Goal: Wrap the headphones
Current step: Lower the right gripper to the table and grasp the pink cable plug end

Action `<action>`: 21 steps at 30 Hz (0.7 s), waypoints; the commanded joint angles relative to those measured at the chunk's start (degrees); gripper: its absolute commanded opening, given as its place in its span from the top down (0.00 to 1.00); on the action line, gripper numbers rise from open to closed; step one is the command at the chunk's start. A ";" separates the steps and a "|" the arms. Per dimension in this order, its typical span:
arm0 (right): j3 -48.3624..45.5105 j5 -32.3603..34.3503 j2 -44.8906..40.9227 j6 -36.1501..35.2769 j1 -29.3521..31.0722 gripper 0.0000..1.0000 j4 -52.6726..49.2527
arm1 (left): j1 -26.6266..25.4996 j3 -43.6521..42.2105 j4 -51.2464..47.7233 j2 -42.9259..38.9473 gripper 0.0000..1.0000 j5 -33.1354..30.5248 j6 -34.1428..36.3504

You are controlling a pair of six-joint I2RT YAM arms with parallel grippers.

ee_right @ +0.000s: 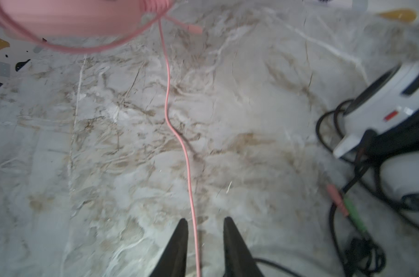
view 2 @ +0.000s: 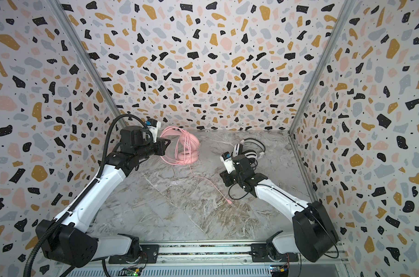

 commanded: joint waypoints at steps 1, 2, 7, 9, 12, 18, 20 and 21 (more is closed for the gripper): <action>-1.38 1.11 -4.92 8.75 3.09 0.67 -9.71 | 0.03 -1.86 11.71 -1.69 1.00 -0.80 -3.52; -1.99 2.20 -4.84 10.51 4.30 0.65 -12.28 | 0.03 -2.40 12.75 -1.66 1.00 -0.86 -4.10; -2.54 7.71 -1.01 13.79 7.92 0.59 -19.76 | 0.03 -2.74 14.30 -0.21 1.00 0.95 -5.48; -2.73 9.62 0.62 13.45 8.01 0.58 -20.23 | 0.03 -2.93 14.50 -0.27 1.00 1.24 -5.60; -1.78 11.99 3.74 11.91 7.92 0.55 -21.46 | 0.03 -2.77 13.50 -0.77 1.00 0.92 -5.02; -0.71 10.17 7.36 9.44 7.92 0.52 -21.75 | 0.03 -3.44 13.09 -1.55 1.00 0.55 -4.55; -0.79 10.12 8.14 9.31 7.92 0.52 -21.77 | 0.03 -3.66 13.30 -1.51 1.00 0.68 -4.69; -0.79 10.20 8.45 9.08 7.92 0.52 -21.86 | 0.03 -3.67 13.34 -1.55 1.00 0.79 -4.71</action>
